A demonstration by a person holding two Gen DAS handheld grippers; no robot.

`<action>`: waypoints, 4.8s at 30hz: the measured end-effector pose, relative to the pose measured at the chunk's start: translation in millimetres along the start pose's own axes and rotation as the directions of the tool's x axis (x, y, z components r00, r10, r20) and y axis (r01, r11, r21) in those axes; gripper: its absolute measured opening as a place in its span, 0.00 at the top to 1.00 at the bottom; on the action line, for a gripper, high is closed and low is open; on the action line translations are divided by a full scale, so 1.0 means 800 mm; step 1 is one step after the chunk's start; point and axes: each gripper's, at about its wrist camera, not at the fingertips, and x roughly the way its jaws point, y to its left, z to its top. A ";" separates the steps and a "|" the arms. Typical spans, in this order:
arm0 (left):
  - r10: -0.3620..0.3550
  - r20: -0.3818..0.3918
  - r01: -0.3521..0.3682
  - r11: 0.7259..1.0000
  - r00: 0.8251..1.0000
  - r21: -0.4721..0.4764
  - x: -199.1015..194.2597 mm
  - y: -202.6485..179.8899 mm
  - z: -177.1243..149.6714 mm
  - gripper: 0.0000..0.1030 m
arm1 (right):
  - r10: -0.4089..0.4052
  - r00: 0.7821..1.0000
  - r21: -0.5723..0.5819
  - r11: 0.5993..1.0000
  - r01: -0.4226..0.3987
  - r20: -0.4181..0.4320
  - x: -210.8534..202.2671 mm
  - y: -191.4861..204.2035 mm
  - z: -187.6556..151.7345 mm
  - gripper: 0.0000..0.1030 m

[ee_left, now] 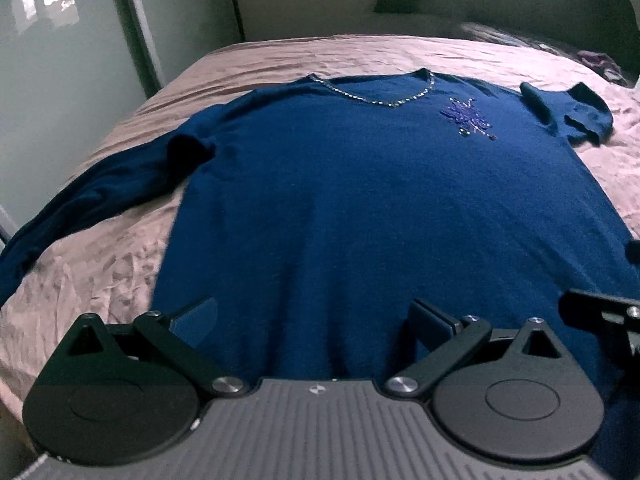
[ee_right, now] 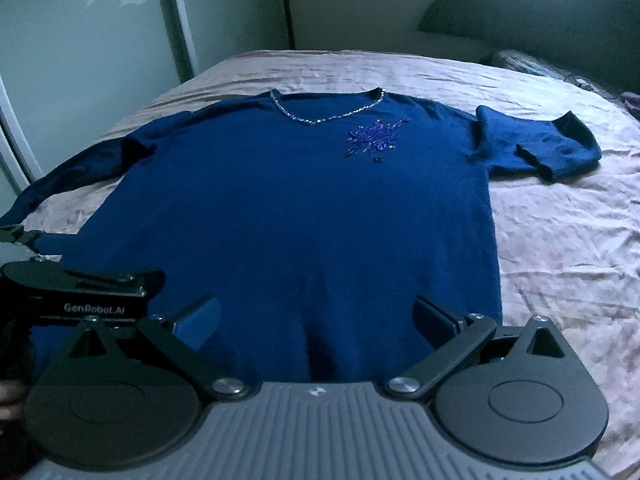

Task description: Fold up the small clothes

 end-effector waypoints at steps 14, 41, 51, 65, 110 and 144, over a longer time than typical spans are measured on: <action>-0.003 -0.017 0.003 1.000 1.000 0.006 -0.012 0.000 -0.007 0.00 | -0.004 0.998 -0.034 0.999 0.003 -0.056 -0.008 0.008 -0.005 0.00; -0.010 -0.052 0.011 1.000 0.999 0.021 -0.012 -0.001 -0.003 0.00 | 0.033 0.999 -0.103 0.994 -0.030 0.022 -0.037 0.011 -0.012 0.00; 0.010 -0.029 -0.008 0.999 1.000 0.044 -0.003 -0.008 0.012 0.00 | 0.027 0.995 -0.337 0.941 0.008 0.099 -0.030 0.032 -0.015 0.00; -0.028 0.015 0.027 0.997 0.999 0.073 0.015 -0.033 0.044 0.02 | 0.067 0.987 -0.185 0.982 -0.039 0.146 -0.024 -0.035 0.018 0.00; -0.085 -0.019 0.088 0.971 0.996 0.222 0.094 -0.106 0.104 0.00 | -0.087 0.957 0.463 0.885 -0.053 0.276 0.111 -0.389 0.131 0.94; 0.193 0.047 -0.191 0.980 0.980 -0.052 0.096 0.067 0.142 0.00 | 0.678 0.633 0.437 0.473 -0.765 0.373 0.199 -0.135 0.253 0.95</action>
